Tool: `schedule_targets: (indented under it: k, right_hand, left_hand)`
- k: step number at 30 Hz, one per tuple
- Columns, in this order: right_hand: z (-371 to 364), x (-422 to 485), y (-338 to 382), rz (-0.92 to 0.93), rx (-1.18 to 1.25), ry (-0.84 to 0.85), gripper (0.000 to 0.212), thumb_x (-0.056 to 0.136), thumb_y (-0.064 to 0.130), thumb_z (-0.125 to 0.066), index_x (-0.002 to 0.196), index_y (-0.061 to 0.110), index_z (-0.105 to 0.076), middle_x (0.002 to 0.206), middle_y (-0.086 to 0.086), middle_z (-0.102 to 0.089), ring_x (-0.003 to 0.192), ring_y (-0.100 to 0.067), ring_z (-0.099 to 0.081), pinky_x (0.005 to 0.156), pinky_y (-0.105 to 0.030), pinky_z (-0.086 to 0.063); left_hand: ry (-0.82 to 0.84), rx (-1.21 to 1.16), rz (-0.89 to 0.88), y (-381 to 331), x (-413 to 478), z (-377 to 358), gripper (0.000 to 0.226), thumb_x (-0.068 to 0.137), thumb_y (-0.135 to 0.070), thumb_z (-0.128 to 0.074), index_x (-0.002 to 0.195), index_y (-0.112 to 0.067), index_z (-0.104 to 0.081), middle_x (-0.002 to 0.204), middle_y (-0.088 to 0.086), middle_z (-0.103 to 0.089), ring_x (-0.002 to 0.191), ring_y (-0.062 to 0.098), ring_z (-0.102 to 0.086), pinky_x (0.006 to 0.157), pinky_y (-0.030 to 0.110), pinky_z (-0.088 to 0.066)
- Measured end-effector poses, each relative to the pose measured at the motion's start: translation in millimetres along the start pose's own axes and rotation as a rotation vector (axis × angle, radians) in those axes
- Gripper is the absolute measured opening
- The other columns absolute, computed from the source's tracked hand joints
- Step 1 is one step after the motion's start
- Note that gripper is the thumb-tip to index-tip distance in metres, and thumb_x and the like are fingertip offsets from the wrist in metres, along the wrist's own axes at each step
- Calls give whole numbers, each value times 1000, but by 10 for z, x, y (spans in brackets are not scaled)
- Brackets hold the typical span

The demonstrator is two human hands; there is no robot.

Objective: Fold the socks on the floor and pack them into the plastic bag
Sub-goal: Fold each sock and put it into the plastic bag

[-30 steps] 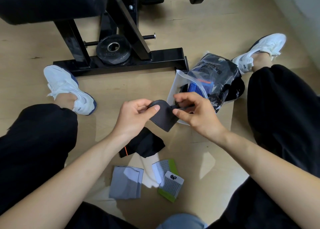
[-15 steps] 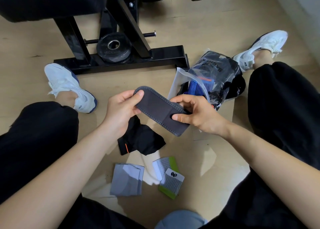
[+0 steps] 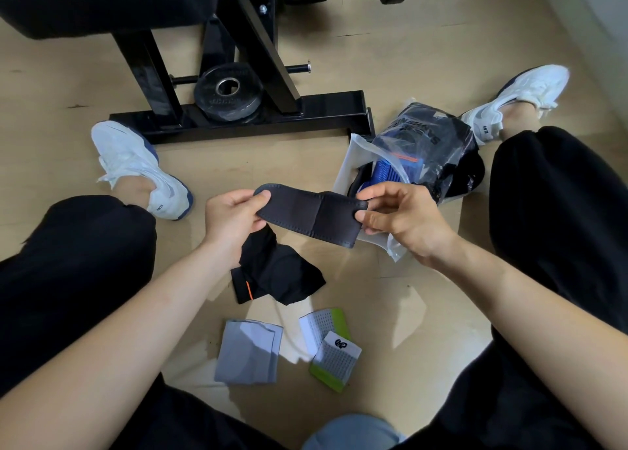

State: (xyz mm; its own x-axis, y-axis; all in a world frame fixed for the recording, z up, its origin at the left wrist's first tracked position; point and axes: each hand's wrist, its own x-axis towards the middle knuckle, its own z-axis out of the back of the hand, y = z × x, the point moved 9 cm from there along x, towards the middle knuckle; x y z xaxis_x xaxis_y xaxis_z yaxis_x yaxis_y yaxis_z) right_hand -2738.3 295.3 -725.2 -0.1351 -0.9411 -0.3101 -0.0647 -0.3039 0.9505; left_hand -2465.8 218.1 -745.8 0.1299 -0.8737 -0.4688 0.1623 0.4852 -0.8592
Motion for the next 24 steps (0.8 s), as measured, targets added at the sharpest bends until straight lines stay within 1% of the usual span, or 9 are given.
schedule_targets:
  k: [2,4,6,7,10,12,14,19,24]
  right_hand:
    - [23,9,-17,-9,-6,-43,25,80,-11,-74,103,-4,-67,83,-21,-61,68,-24,-66,63,-25,-58]
    - [30,17,-42,-24,3,-82,24,81,-12,-73,103,-6,-66,84,-21,-58,72,-28,-63,64,-26,-59]
    - [25,11,-47,-27,20,-117,23,81,-11,-73,103,-8,-65,83,-19,-55,71,-26,-60,62,-27,-59]
    - [13,1,-45,-26,25,-126,22,82,-10,-73,103,-7,-66,82,-18,-55,71,-25,-60,62,-27,-60]
    - [-53,-30,-78,-46,46,-115,20,83,-8,-73,100,0,-67,81,-15,-54,74,-25,-59,72,-37,-63]
    - [-112,-49,-116,-71,76,-94,20,82,-7,-74,99,3,-68,84,-16,-55,78,-28,-59,82,-49,-60]
    - [-168,-65,-127,-76,93,-79,20,83,-6,-74,99,5,-68,85,-16,-57,80,-29,-59,84,-52,-59]
    - [-268,-99,-73,-30,133,-56,21,84,-8,-71,98,7,-67,87,-18,-59,78,-27,-61,69,-32,-61]
    - [-319,-109,-127,-56,288,-47,21,87,-11,-66,103,2,-64,84,-16,-57,70,-19,-64,66,-26,-58]
  left_hand:
    - [2,93,-118,-100,-30,-23,3,90,-22,-74,87,-23,-76,91,4,-78,90,25,-75,78,31,-61]
    - [-7,233,-313,-249,-81,-68,7,88,-26,-74,82,-27,-77,78,-2,-76,75,16,-72,80,38,-62]
    - [-9,388,-494,-386,-200,-154,7,87,-29,-74,81,-29,-77,72,-10,-74,69,8,-69,75,32,-58]
    - [-2,438,-545,-413,-260,-203,6,87,-30,-74,84,-27,-79,72,-9,-74,68,9,-69,74,32,-57]
    - [43,487,-590,-421,-402,-327,16,84,-37,-73,91,-24,-81,70,-2,-74,70,20,-69,73,37,-57]
    - [85,487,-577,-382,-444,-399,13,84,-34,-76,92,-27,-81,70,-3,-74,70,20,-70,73,36,-58]
    - [135,474,-552,-341,-469,-464,11,84,-31,-77,94,-29,-81,70,-5,-74,66,16,-68,70,31,-56]
    - [259,409,-527,-298,-594,-624,17,84,-22,-80,101,-26,-81,82,-9,-77,76,12,-72,73,27,-57]
    - [337,456,-618,-280,-690,-729,41,75,-38,-80,112,-22,-77,98,-9,-73,86,10,-72,78,34,-61]
